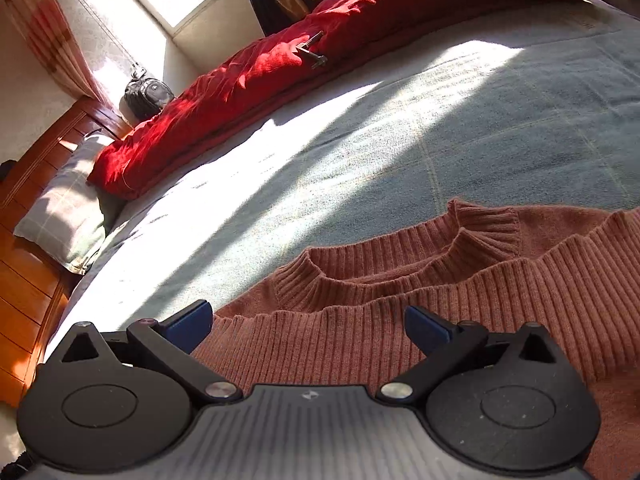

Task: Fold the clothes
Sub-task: 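Close the left gripper on the pink sweater's side edge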

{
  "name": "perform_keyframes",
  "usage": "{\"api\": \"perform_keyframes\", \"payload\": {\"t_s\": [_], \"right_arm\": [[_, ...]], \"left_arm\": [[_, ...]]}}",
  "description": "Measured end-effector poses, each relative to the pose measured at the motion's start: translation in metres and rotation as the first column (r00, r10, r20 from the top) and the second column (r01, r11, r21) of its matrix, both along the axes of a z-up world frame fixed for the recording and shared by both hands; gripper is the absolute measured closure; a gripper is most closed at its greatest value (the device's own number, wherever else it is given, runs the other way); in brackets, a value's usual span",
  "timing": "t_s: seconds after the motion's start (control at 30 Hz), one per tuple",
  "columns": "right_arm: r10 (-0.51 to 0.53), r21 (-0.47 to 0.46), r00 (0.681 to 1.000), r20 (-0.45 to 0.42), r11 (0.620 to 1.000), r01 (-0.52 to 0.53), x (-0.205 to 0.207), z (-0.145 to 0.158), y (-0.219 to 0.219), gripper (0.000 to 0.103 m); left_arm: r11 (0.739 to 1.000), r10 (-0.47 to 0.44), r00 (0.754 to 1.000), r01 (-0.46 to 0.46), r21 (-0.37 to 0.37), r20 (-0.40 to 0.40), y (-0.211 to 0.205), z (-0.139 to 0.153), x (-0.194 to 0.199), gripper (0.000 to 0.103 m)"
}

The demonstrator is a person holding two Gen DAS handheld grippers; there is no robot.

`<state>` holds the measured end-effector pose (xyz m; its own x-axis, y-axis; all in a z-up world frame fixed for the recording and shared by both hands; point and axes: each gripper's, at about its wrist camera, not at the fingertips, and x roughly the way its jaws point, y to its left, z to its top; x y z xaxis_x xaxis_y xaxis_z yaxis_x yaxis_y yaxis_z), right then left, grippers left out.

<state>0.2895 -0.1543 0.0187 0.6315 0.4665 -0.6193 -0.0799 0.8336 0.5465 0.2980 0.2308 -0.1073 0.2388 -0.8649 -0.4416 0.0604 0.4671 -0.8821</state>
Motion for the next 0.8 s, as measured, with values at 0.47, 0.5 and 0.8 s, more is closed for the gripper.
{"api": "perform_keyframes", "payload": {"t_s": [0.47,0.5,0.8], "right_arm": [[-0.110,-0.018,0.994,-0.007,0.994,0.110,-0.042,0.010,-0.024,0.000],[-0.105,-0.018,0.994,-0.003,0.994,0.105,-0.043,0.011,-0.023,0.000],[-0.059,-0.035,0.998,0.029,0.998,0.060,-0.035,0.019,-0.025,0.000]], "left_arm": [[0.991,-0.132,0.990,0.131,-0.019,-0.053,-0.009,-0.002,0.017,0.072],[0.992,-0.123,0.991,0.122,-0.022,-0.052,-0.009,-0.001,0.015,0.072],[0.994,-0.029,0.999,0.027,0.102,0.015,-0.025,0.036,-0.002,0.083]]}}
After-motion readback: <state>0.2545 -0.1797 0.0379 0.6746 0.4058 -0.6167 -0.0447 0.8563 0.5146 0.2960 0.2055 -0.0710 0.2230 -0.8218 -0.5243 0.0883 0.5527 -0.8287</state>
